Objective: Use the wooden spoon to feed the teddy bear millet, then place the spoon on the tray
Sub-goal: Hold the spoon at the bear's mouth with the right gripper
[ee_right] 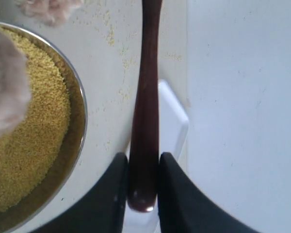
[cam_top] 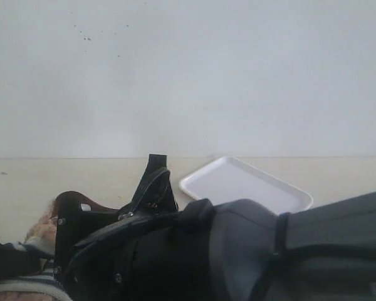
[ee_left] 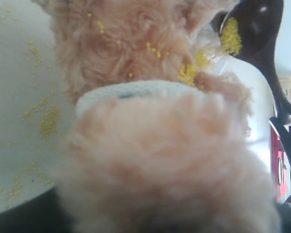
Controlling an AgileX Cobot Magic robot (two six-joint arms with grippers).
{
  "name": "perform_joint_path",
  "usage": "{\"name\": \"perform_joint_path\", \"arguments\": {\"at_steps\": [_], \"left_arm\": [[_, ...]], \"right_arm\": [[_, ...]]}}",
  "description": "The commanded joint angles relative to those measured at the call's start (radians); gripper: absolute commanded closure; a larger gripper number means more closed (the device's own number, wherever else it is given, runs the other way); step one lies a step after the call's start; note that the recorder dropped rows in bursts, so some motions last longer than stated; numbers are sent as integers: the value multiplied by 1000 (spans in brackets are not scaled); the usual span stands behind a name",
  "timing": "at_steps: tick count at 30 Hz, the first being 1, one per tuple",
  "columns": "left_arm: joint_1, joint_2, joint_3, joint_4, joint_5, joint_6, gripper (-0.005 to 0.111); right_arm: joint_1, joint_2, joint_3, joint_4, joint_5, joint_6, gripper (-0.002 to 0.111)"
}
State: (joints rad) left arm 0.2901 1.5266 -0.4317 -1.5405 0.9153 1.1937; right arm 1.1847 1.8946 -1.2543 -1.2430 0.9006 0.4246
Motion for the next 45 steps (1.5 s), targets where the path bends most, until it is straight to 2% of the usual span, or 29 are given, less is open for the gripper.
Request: {"name": "perform_joint_path", "arguments": {"at_steps": [1,8,15,25,34,45], "left_arm": [[4,-3,2,-12,23,4,103],[4,-3,2,-12,23,4,103],[4,-3,2,-10,23,11,103],[4,-3,2,-10,23,11,103],[4,-3,2,-7,23,11,103],[4,-3,2,-3,23,11,103]], "right_arm": [[4,1,-2,-8,27,11,109],[24,1,-2,-14,37,13,109],[24,1,-2,-45,130,22,109],[25,1,-2,-26,119,48,109],[114,1,-2,-126,118,44,109],[116,1,-2,-128,207,24,109]]}}
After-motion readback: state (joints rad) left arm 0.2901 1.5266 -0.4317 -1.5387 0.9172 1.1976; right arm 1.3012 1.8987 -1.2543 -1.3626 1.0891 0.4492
